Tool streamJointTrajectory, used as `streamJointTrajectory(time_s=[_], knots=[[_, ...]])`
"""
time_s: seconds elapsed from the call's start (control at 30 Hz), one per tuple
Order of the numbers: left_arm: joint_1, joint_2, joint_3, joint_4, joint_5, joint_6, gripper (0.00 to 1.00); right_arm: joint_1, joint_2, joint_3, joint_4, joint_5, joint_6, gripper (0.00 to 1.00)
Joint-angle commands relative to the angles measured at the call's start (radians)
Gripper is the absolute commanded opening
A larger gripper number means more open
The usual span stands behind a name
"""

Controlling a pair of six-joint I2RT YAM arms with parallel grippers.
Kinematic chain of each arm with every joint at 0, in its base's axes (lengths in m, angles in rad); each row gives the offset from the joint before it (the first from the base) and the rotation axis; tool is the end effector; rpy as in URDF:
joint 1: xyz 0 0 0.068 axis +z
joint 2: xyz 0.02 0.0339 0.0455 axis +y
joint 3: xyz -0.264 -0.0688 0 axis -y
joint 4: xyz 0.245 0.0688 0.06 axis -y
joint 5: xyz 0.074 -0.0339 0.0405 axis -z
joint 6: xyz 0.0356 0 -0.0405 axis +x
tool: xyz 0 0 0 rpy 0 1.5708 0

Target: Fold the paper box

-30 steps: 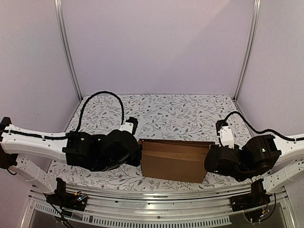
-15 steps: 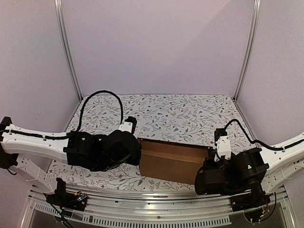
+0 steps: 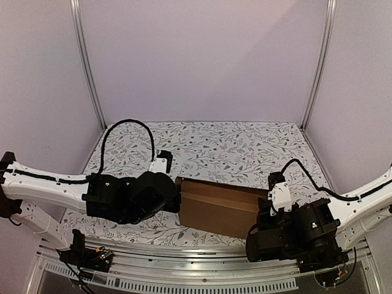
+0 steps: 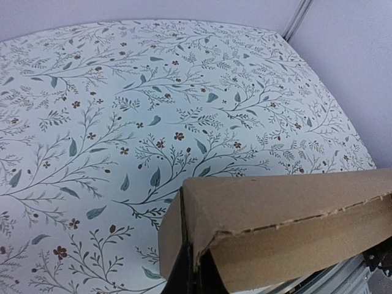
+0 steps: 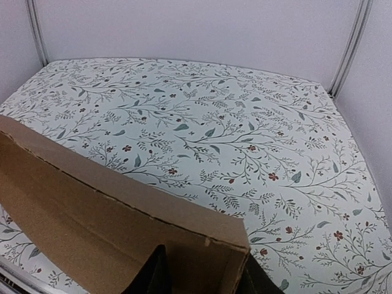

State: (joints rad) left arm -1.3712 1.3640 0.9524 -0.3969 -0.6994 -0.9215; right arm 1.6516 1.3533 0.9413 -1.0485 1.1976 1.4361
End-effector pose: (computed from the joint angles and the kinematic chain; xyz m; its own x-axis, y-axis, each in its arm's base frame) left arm 0.0788 -0.2741 0.2556 -0.6139 -0.0393 -0.7884 0.2860 0.9198 -0.2685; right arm 0.0152 0.2231 0.2417 -0.3575 -0.0610 -0.9319 -0.1294 0.9915 -0.0152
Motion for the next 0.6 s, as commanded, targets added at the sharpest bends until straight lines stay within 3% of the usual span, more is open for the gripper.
streamJointTrajectory(time_s=[0.0, 0.1, 0.23, 0.33, 0.47, 0.57], knots=[[-0.039, 0.096, -0.086, -0.114, 0.171, -0.032, 0.0, 0.034, -0.046, 0.001, 0.148, -0.182, -0.182, 0.44], [-0.039, 0.099, -0.086, -0.112, 0.155, -0.04, 0.0, 0.034, -0.145, 0.017, 0.15, -0.18, -0.309, 0.6], [-0.039, 0.112, -0.075, -0.112, 0.145, -0.045, 0.0, 0.017, -0.285, 0.063, 0.14, -0.209, -0.478, 0.69], [-0.04, 0.122, -0.063, -0.113, 0.146, -0.046, 0.0, -0.017, -0.368, 0.124, 0.139, -0.226, -0.566, 0.69], [-0.041, 0.132, -0.055, -0.115, 0.136, -0.057, 0.0, -0.057, -0.353, 0.243, 0.141, -0.177, -0.684, 0.65], [-0.04, 0.136, -0.047, -0.125, 0.126, -0.074, 0.0, -0.15, -0.259, 0.328, 0.177, -0.222, -0.75, 0.51]])
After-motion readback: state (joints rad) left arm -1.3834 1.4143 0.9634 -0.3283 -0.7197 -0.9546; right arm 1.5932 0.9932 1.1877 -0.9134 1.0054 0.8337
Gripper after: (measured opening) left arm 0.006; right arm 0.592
